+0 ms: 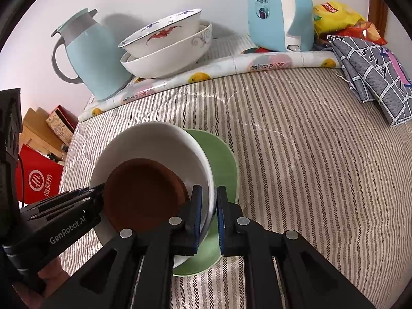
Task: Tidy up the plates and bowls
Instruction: 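Carry the white bowl with the right gripper over the green plate stack, then lower the white bowl onto the green plate and open the right gripper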
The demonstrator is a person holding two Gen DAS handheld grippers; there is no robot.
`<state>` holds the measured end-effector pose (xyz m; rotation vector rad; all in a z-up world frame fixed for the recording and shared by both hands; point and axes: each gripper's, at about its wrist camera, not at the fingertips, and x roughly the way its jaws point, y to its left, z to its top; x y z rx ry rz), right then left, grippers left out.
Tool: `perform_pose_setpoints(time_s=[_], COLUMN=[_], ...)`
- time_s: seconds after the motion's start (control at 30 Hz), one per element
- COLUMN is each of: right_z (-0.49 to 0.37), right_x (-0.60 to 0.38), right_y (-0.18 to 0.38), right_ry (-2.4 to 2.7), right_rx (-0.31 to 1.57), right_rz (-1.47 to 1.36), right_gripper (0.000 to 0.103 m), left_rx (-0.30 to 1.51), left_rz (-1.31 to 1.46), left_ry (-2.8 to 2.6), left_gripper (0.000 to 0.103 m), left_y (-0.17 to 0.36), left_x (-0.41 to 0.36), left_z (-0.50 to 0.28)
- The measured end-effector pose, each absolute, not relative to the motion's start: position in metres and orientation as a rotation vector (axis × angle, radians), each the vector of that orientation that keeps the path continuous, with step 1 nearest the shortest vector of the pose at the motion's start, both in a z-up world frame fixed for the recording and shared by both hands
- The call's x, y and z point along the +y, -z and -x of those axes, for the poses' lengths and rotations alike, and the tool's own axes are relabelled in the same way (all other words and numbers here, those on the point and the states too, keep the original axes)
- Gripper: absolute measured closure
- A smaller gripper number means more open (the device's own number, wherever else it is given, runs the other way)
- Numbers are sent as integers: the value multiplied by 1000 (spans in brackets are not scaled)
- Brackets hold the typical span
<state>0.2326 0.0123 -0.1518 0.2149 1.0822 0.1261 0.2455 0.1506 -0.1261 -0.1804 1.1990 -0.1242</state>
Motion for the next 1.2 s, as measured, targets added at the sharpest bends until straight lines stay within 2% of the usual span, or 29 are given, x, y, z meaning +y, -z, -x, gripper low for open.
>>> perform_pose_setpoints(time_s=[0.33,0.4,0.47,0.53,0.63,0.8,0.93,1.2], right_z=[-230,-228,-226,-223,-218,-203,-184,-125], right_x=[8,7,5,3,0,-4,-10,-27], right_y=[145,144,144,144,143,135,121,86], right_ry=[-137,-142,-134,-141,-123,-127,-114,-56], right_rx=[1053,1049,1051,1048,1053,1031,1000,903], right_rz=[-203,-203,-202,-207,-203,-205,-196,-138], right_gripper=[90,88,82,79,68,62,61,53], left_rx=[1181,1182,1174,1160,1128,1102,1059,985], left_rz=[151,149,141,120,110,98,74,72], left_ry=[125,124,120,117,112,91,77,71], left_gripper=[94,93,92,85,77,72,56,53], left_y=[119,119,116,110,100,86,72,47], left_x=[151,152,151,151,152,154,152,141], left_z=[-245,-244,-241,-235,-226,-210,-189,-141])
